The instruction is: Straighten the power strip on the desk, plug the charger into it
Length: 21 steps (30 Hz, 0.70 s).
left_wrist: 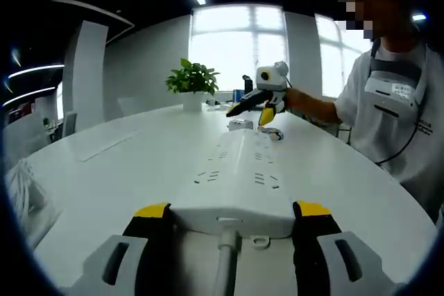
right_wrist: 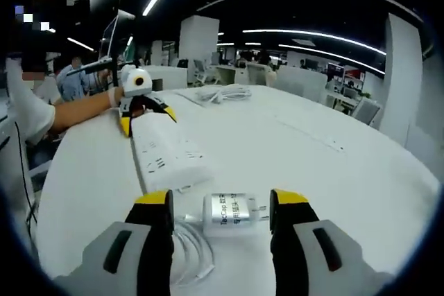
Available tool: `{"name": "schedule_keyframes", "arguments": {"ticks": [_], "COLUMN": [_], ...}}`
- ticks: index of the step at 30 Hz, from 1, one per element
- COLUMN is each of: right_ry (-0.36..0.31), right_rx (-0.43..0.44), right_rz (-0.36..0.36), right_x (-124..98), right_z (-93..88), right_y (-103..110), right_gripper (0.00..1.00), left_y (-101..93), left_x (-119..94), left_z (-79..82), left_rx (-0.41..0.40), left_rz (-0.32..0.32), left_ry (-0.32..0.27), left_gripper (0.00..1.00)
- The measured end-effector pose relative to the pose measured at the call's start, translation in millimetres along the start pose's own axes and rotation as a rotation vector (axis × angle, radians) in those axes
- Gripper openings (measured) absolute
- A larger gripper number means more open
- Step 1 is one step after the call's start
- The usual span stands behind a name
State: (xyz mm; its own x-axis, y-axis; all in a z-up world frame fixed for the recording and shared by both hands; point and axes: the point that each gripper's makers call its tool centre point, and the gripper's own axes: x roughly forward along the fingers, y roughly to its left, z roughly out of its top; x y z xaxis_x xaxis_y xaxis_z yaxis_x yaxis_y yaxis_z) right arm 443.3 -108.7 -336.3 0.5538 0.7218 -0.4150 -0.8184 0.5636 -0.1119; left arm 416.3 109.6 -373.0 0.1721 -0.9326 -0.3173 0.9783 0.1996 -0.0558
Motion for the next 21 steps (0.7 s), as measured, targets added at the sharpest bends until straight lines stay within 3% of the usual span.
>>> {"name": "schedule_keyframes", "arguments": {"ticks": [6,12,17,21], "right_ry": [0.017,-0.031,-0.071,-0.111], "right_rx": [0.020,0.057,0.049,0.033], "right_rz": [-0.025,0.007,0.074,0.175], "right_x": [4.6,2.1,0.0,-2.7], "right_z": [-9.2,-8.4,-7.5,-7.3], "right_y": [-9.9,-11.2,-7.8,-5.3], "right_gripper": [0.36,0.35,0.35,0.35], "left_y": [-0.2,-1.0,-0.7,-0.5], "left_x": [0.0,0.8,1.3,1.7], "left_z": [-0.1,-0.3,-0.3,-0.2], "left_rx": [0.000,0.000,-0.001,-0.001], "left_rz": [0.000,0.000,0.002,0.003], "left_ry": [0.000,0.000,0.001,0.001], "left_gripper": [0.71,0.71,0.71,0.71]}}
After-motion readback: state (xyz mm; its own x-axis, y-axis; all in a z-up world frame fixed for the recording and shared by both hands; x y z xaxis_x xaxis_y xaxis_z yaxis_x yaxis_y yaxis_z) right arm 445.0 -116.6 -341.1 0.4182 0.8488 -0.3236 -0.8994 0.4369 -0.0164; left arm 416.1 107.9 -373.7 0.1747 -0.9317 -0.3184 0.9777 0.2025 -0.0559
